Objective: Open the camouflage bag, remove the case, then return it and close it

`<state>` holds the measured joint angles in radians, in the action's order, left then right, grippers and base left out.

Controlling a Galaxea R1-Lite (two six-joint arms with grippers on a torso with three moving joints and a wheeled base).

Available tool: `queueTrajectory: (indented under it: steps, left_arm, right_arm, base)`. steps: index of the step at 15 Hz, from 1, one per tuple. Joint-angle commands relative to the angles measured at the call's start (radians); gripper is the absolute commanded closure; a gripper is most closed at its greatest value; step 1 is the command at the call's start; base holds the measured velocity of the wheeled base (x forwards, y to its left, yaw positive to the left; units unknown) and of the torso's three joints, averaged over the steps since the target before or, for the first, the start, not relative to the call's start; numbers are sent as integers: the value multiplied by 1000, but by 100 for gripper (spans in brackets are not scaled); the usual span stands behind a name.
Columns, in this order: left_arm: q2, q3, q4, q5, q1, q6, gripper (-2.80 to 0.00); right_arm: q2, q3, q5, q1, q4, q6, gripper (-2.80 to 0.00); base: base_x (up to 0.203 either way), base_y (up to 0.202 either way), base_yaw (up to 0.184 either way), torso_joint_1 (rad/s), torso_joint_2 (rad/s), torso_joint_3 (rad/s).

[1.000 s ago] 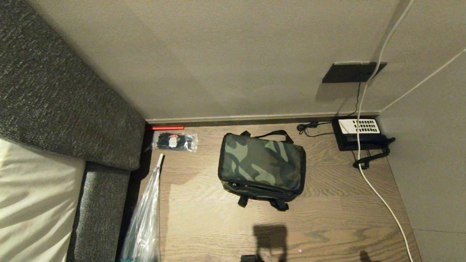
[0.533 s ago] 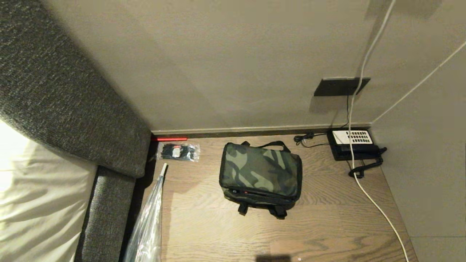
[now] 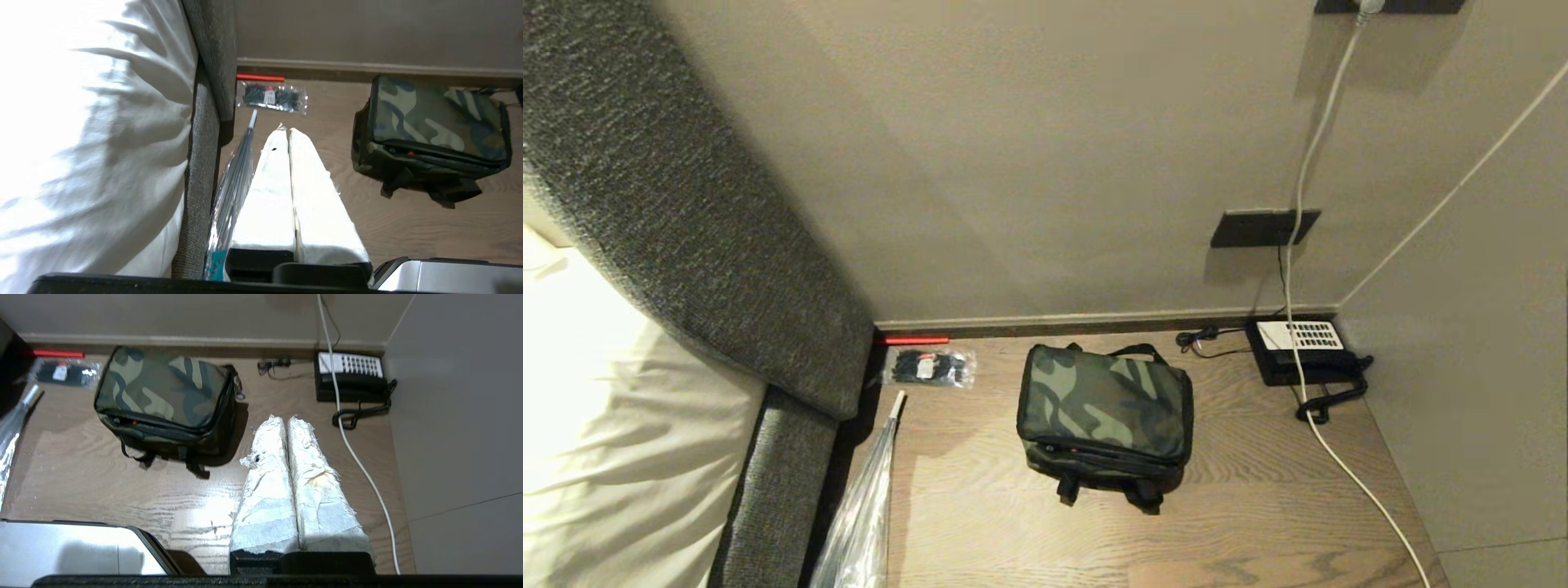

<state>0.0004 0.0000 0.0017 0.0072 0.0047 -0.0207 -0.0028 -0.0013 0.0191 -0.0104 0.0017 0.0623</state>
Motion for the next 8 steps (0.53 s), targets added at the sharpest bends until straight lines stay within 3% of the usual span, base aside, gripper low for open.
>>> queueTrajectory:
  steps: [1, 8]
  left_arm:
    - [-2, 3, 0, 0, 0, -1, 0]
    - [-2, 3, 0, 0, 1, -1, 0]
  right_arm:
    - [1, 0, 1, 0, 0, 1, 0]
    - [0, 1, 1, 0, 0, 1, 0]
  base:
    - [0, 0, 0, 2, -3, 200]
    - [0, 0, 0, 3, 3, 203]
